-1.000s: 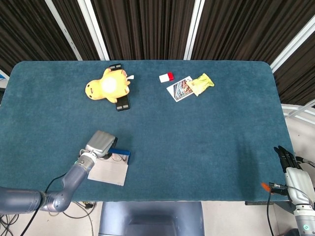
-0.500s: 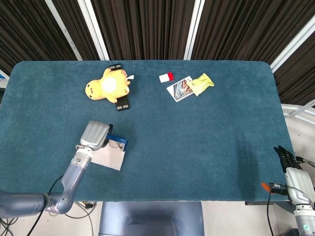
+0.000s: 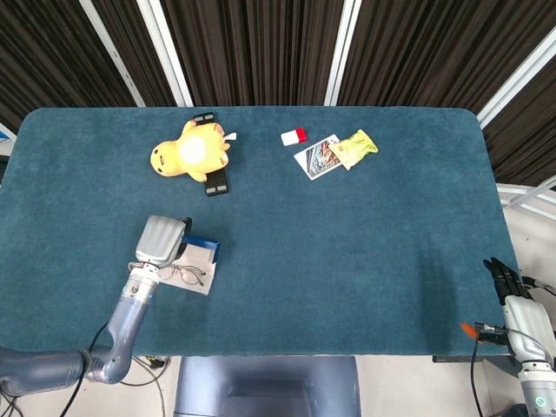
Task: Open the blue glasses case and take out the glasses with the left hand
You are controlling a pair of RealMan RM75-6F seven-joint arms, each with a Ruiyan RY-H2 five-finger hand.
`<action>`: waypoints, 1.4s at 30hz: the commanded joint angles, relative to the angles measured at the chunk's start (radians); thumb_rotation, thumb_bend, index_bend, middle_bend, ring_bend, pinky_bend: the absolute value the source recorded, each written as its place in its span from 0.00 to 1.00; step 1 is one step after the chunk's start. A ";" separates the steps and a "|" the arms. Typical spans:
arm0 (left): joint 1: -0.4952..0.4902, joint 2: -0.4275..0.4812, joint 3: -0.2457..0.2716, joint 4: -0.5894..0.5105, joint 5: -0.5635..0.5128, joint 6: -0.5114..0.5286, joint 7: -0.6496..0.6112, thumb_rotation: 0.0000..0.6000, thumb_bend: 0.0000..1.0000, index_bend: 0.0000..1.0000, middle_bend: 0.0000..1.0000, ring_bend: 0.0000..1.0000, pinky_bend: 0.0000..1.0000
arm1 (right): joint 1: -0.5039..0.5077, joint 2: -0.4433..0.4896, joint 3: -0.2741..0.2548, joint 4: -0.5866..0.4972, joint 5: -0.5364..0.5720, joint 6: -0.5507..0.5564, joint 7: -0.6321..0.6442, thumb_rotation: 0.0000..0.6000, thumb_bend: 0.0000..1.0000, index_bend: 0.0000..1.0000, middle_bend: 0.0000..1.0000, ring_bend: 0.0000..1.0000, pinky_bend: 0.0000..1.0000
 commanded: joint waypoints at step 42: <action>0.130 0.154 -0.011 -0.312 -0.127 -0.094 0.038 1.00 0.35 0.51 1.00 0.87 0.90 | -0.001 0.003 -0.001 0.002 -0.007 0.003 0.005 1.00 0.15 0.00 0.00 0.00 0.20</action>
